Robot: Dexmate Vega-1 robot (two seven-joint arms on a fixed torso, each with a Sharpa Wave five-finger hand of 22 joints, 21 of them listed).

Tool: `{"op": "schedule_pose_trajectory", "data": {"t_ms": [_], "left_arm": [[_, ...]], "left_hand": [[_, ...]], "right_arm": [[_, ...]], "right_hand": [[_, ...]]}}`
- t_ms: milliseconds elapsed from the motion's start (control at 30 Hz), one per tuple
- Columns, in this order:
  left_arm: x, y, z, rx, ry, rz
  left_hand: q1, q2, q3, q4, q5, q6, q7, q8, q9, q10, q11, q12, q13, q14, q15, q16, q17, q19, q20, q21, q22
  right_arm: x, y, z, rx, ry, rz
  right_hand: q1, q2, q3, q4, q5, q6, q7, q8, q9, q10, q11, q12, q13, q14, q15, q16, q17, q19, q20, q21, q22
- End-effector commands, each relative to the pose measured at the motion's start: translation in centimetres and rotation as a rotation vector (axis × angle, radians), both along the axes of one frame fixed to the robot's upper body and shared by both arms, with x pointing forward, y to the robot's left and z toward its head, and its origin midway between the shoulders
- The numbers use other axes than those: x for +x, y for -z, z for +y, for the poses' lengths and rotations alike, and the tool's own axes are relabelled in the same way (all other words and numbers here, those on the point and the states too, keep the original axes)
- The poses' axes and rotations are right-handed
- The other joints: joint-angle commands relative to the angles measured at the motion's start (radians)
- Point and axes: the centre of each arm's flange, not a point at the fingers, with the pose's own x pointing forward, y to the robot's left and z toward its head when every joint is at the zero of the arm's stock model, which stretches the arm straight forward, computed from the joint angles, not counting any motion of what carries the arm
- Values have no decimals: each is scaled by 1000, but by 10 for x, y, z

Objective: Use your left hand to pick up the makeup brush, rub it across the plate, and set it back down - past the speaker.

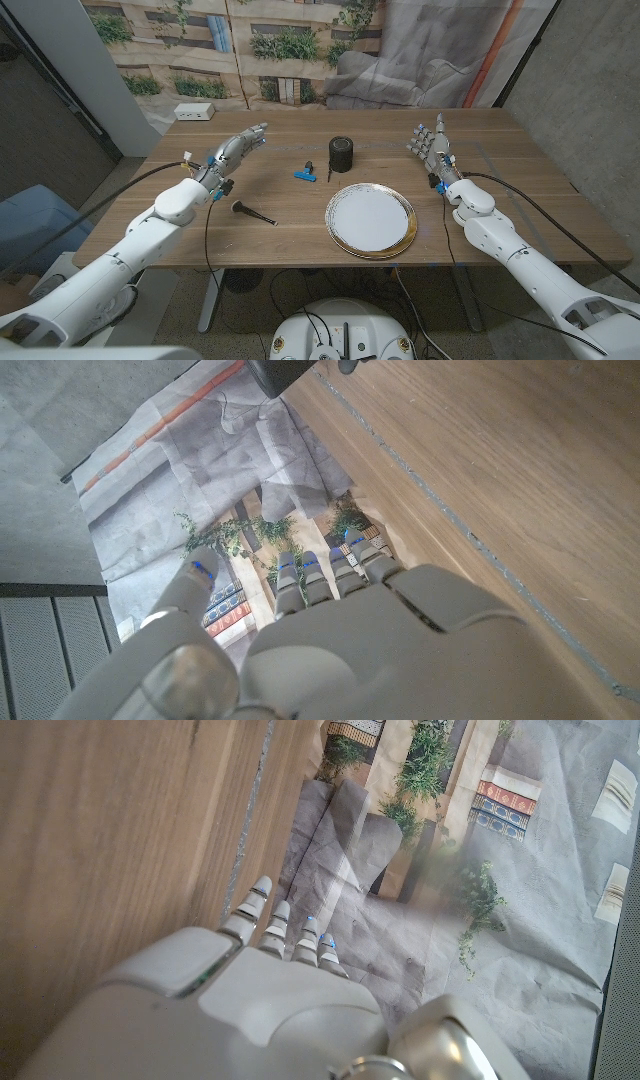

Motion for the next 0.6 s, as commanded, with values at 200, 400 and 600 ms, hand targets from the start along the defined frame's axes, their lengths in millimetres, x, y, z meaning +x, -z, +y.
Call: {"op": "schedule_pose_trajectory", "data": {"t_ms": [200,400,600], "left_arm": [[-37,-4,26,263,-63,-137],[-49,1,34,306,-101,-138],[-66,7,41,435,-167,-161]], "left_hand": [[87,8,12,-24,3,69,-44,29,4,43,-23,2,2,29,-116,2,5,33,-71,1,0],[115,3,14,-26,5,81,-51,31,4,57,-35,3,2,42,-121,4,5,45,-70,2,0],[137,-5,15,-28,6,74,-59,26,4,57,-47,-1,2,43,-125,1,5,49,-74,1,-1]], "right_arm": [[0,0,0,0,0,0],[0,0,0,0,0,0],[0,0,0,0,0,0]], "right_hand": [[5,100,-1,5,4,-9,0,5,1,-6,4,6,3,0,11,3,5,3,7,4,6],[5,100,-1,5,4,-8,-1,5,1,-4,3,7,3,1,12,3,5,3,6,4,6],[5,100,-1,5,4,-8,-1,5,1,-4,3,7,3,0,12,3,5,4,6,4,6]]}}
